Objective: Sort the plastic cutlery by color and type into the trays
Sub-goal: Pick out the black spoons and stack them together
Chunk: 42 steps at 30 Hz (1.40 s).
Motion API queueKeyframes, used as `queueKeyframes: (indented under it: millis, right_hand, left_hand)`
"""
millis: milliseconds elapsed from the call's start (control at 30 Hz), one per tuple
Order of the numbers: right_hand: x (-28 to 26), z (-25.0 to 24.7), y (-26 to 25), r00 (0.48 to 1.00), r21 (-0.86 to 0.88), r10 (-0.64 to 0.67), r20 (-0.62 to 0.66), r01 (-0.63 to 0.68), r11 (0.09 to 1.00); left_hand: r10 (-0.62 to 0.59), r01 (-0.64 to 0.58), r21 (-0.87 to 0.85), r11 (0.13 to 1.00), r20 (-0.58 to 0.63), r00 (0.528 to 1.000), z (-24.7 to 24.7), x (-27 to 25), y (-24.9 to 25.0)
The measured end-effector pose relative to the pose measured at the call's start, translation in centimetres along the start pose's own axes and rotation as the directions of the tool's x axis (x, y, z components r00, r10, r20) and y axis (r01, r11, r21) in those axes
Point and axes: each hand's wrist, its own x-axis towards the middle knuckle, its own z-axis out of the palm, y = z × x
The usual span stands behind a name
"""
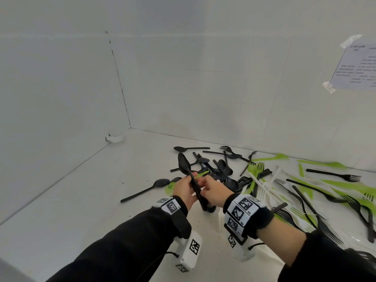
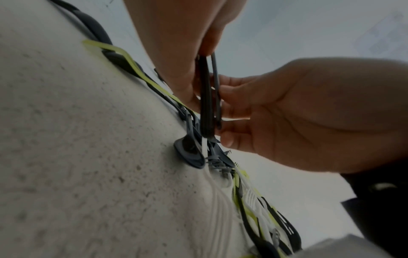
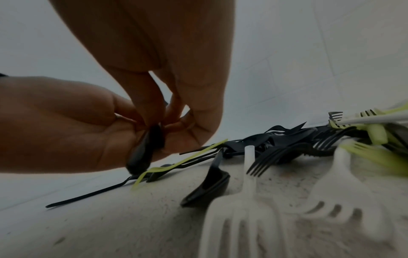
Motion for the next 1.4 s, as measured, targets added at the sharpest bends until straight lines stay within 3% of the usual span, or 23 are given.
queueKeyframes:
  millis: [133, 267, 400, 500, 567, 633, 700, 800, 900, 967, 1033, 1167, 1400]
  right_hand:
    - [0.5, 0.0, -0.1, 0.999, -0.03, -0.043, 0.004, 0.043, 0.999]
    - [1.9, -1.7, -0.1, 0.991, -0.308, -0.102, -0.082, 0.073, 0.948]
    - [3.0, -2.2, 1.1, 0.983, -0.722, -0.114, 0.145, 0.184, 0.668]
    - [3.4, -2.0, 1.6, 0.956, -0.825, -0.217, 0.197, 0.281, 0.49]
    - [3.8, -2.6, 1.6, 0.944, -0.841, -0.282, 0.174, 0.291, 0.456]
    - [4.5, -3.5, 1.4, 0.932, -0.822, -0.341, 0.125, 0.289, 0.49]
    - [5.0, -4.7, 1.1, 0.928, -0.748, -0.373, 0.024, 0.264, 0.609]
    - [6.1, -6.2, 0.7, 0.954, -0.509, -0.277, -0.116, 0.183, 0.841]
    - [7.9, -6.9, 0.9, 0.949, -0.33, -0.142, -0.282, 0.043, 0.943]
    - [8.9, -7.3, 1.5, 0.945, -0.353, -0.011, -0.326, -0.111, 0.929]
    - [9.6, -7.5, 2.1, 0.961, -0.454, 0.061, -0.271, -0.184, 0.872]
    - [10.0, -8.3, 3.5, 0.993, -0.64, 0.033, -0.117, -0.1, 0.762]
    - [9.6, -10.0, 5.9, 0.998, -0.727, -0.024, 0.05, 0.053, 0.685]
  left_hand:
    - [0.016, -0.017, -0.043, 0.999, -0.037, 0.999, 0.1, 0.4, -0.2]
    - [0.094, -0.092, 0.026, 0.995, -0.136, 0.986, -0.4, 1.0, 0.1]
    - [0.075, -0.051, 0.145, 0.988, -0.163, 0.984, -1.8, 1.2, 0.5]
    - [0.073, -0.039, 0.193, 0.98, -0.173, 0.982, -2.2, 1.2, 0.9]
    - [0.081, -0.046, 0.197, 0.979, -0.173, 0.982, -2.2, 1.1, 1.0]
    - [0.086, -0.054, 0.184, 0.981, -0.173, 0.981, -2.2, 1.1, 1.3]
    - [0.091, -0.058, 0.183, 0.981, -0.177, 0.98, -2.3, 1.3, 1.4]
    - [0.096, -0.058, 0.205, 0.977, -0.182, 0.979, -2.4, 1.5, 1.4]
    - [0.096, -0.058, 0.217, 0.974, -0.171, 0.981, -2.5, 1.6, 1.3]
    - [0.098, -0.059, 0.225, 0.973, -0.166, 0.981, -2.5, 1.7, 1.3]
    - [0.096, -0.056, 0.234, 0.971, -0.165, 0.982, -2.5, 1.7, 1.3]
    - [0.085, -0.044, 0.25, 0.967, -0.153, 0.985, -2.5, 2.0, 1.1]
    - [0.073, -0.031, 0.293, 0.956, -0.133, 0.988, -1.6, 2.6, 0.6]
